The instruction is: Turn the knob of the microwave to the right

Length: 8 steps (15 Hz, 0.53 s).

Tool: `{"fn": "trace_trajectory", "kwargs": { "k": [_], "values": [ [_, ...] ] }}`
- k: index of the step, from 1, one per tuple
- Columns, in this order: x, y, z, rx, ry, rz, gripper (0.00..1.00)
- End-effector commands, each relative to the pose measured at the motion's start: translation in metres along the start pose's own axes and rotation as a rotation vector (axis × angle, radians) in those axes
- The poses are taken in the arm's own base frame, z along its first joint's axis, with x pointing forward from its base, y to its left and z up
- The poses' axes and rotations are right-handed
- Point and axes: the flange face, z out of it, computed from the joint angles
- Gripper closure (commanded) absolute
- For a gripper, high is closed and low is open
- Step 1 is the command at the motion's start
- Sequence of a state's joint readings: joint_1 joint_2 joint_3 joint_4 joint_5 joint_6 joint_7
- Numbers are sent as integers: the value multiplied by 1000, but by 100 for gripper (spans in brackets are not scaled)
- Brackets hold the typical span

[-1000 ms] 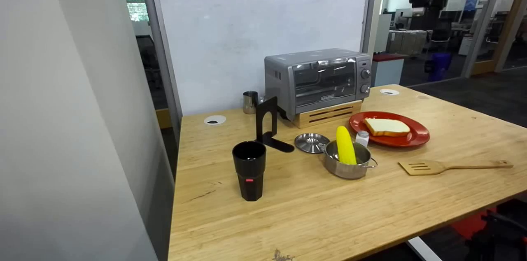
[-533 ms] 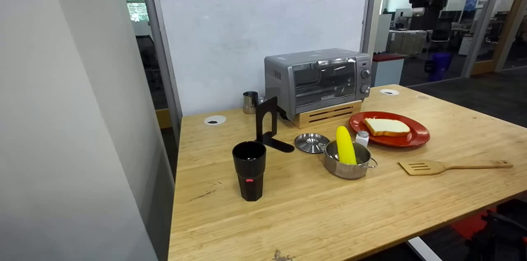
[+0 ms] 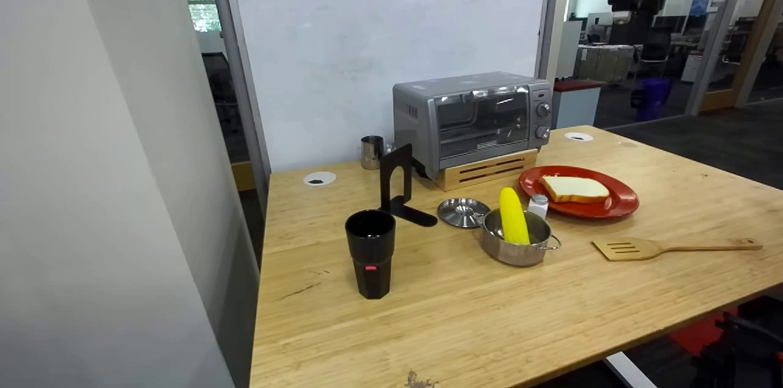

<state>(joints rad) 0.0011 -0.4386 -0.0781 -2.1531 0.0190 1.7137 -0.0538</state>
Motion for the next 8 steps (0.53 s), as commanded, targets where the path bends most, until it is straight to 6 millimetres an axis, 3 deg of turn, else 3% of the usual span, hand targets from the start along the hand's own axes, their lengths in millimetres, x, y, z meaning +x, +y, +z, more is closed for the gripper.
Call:
{"fn": "trace_trajectory", "kwargs": {
  "k": [1,5,8],
  "values": [
    [7,2,-36,-1,38,-13,0],
    [11,28,-105,-13,116,7,0],
    [10,69,-136,-14,141,26,0]
  ]
}}
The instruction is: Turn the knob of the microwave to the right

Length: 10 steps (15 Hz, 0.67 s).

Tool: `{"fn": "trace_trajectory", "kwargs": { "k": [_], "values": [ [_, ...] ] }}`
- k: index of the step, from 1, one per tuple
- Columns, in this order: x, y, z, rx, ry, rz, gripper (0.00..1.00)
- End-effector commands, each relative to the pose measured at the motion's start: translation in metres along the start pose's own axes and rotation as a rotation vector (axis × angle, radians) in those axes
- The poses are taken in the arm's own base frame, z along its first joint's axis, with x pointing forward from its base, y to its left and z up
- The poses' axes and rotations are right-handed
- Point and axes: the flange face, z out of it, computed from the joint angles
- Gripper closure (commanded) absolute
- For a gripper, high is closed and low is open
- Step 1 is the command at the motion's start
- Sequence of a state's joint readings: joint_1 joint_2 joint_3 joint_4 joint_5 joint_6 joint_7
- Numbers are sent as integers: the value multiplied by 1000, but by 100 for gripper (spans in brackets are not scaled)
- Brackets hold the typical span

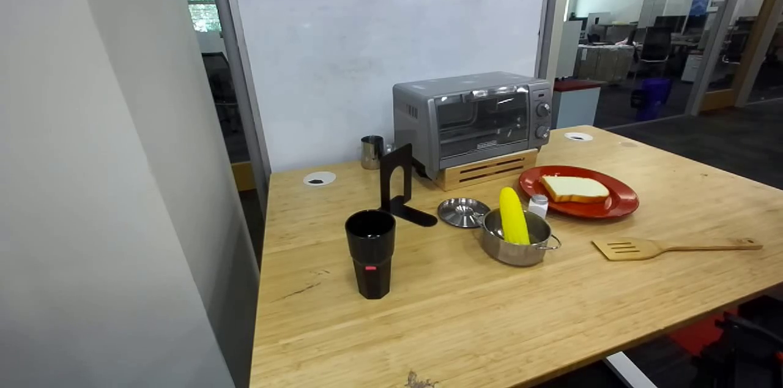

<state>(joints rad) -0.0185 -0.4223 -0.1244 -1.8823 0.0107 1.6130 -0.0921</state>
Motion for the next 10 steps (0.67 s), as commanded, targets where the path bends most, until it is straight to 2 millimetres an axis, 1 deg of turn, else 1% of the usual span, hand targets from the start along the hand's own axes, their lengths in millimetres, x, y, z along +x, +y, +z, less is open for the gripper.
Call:
{"fn": "trace_trajectory", "kwargs": {
  "k": [1,2,3,5,7,10],
  "values": [
    [18,53,-25,-2,-12,6,0],
    [22,77,-25,2,-17,20,0],
    [25,96,-24,4,-22,23,0],
    [35,133,-13,0,-29,35,0],
    [48,163,8,-4,-61,42,0],
    [67,189,49,-20,-134,44,0]
  ]
}}
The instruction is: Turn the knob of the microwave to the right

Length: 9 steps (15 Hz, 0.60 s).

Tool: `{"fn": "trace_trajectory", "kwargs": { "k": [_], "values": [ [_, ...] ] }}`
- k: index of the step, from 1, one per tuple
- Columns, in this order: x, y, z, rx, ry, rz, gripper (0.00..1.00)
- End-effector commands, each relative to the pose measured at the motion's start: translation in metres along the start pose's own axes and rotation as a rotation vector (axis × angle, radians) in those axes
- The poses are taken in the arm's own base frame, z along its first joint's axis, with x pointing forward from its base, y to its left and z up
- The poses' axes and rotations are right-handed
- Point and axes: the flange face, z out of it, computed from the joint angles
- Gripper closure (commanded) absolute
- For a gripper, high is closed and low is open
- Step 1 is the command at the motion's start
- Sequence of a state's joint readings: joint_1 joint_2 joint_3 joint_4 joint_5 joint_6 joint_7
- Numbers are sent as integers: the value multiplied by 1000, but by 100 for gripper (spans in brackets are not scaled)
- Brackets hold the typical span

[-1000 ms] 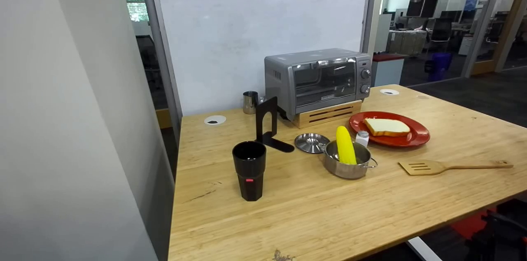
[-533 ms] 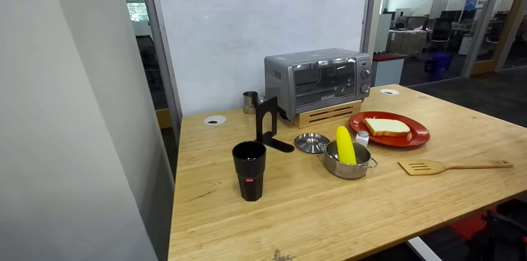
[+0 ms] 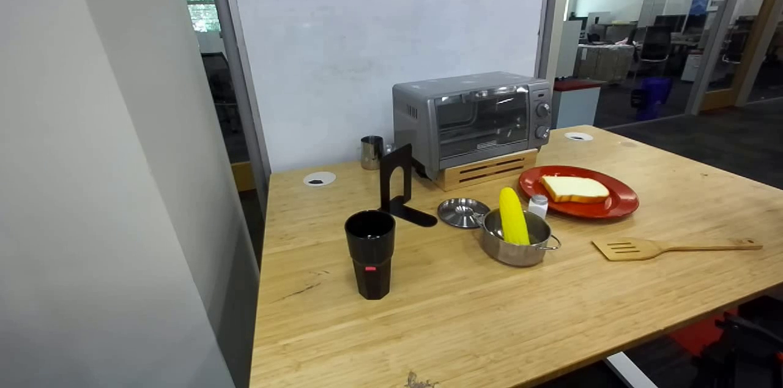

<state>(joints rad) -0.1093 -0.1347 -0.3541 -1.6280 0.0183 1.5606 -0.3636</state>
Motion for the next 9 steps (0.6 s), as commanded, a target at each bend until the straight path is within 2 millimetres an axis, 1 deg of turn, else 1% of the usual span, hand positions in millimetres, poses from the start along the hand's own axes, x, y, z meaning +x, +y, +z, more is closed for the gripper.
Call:
{"fn": "trace_trajectory", "kwargs": {
  "k": [1,3,5,8,9],
  "values": [
    [35,26,42,-13,-84,-8,0],
    [48,34,69,-27,-134,7,0],
    [56,42,94,-37,-180,18,0],
    [62,52,127,-77,-249,29,0],
    [63,56,135,-94,-270,28,0]
  ]
}}
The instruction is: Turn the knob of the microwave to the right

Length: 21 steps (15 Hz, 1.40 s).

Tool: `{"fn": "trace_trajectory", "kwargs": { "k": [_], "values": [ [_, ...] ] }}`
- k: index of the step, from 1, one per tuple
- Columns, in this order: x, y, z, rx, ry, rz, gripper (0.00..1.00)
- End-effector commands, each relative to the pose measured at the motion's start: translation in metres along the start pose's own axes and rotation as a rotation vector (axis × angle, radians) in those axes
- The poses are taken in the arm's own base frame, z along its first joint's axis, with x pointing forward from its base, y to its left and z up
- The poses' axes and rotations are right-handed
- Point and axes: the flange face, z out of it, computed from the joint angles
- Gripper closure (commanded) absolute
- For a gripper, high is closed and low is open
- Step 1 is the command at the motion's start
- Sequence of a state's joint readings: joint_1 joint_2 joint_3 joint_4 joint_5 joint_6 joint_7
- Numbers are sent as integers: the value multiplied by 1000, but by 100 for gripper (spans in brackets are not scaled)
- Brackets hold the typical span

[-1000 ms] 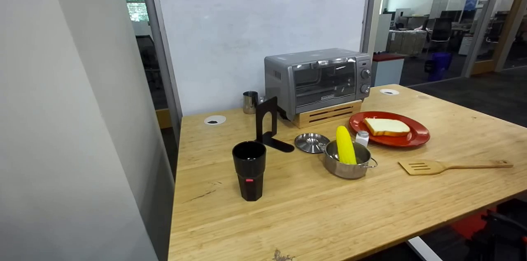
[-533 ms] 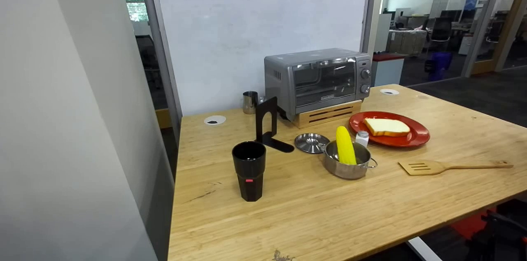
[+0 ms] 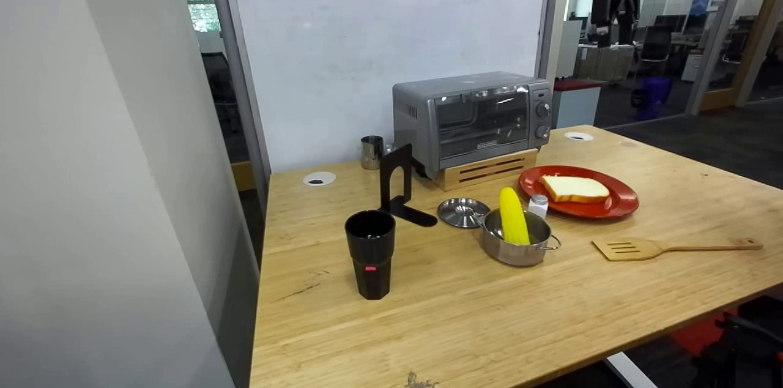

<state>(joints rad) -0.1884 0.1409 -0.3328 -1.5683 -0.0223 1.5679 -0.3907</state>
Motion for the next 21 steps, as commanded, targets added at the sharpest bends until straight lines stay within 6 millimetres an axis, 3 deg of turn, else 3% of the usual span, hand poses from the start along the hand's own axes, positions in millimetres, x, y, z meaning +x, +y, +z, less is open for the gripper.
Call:
{"fn": "trace_trajectory", "kwargs": {
  "k": [1,6,9,10,19,21],
  "values": [
    [14,12,25,-71,-66,2,0],
    [33,13,52,-247,-76,-16,0],
    [51,-3,59,-282,58,9,0],
    [48,5,52,-266,8,-4,0],
    [50,3,54,-266,15,-1,0],
    [59,11,61,-291,30,-5,0]
  ]
}}
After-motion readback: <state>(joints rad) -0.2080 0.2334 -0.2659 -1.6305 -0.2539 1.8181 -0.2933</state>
